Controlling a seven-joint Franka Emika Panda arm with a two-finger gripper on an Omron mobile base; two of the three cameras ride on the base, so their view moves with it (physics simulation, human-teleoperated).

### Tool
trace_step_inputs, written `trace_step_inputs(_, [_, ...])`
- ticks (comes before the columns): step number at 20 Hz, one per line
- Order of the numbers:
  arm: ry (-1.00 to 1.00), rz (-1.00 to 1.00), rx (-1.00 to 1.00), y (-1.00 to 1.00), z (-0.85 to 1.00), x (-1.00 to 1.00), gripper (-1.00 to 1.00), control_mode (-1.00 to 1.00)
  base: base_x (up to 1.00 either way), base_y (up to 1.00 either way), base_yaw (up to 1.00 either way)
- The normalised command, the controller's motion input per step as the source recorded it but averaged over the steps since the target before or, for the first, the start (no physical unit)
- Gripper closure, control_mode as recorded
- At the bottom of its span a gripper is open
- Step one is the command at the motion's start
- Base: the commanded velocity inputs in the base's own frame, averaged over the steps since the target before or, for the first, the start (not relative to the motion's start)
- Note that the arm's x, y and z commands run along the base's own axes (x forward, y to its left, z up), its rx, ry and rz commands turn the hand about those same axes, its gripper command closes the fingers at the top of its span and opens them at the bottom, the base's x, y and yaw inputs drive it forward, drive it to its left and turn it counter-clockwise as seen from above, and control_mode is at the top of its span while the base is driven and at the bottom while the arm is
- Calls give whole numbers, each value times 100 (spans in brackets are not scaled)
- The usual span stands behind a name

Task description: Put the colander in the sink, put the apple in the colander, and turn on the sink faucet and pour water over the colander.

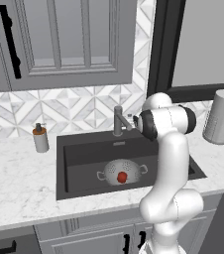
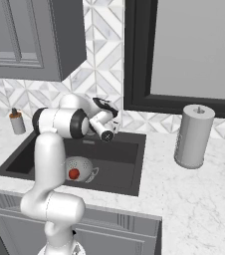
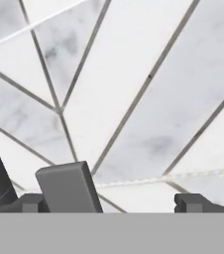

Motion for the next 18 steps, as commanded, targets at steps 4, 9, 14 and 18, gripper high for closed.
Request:
trace_step_inputs(4, [0,0,0,0,0,1,-100,-100,0,0,0])
trace_step_inputs(9, [0,0,0,0,0,0,-100,-100,0,0,0])
trace_step_inputs(14, [0,0,0,0,0,0,-100,-100,0,0,0])
trace_step_inputs(18, [0,0,0,-3,0,0,-100,-100,0,0,0])
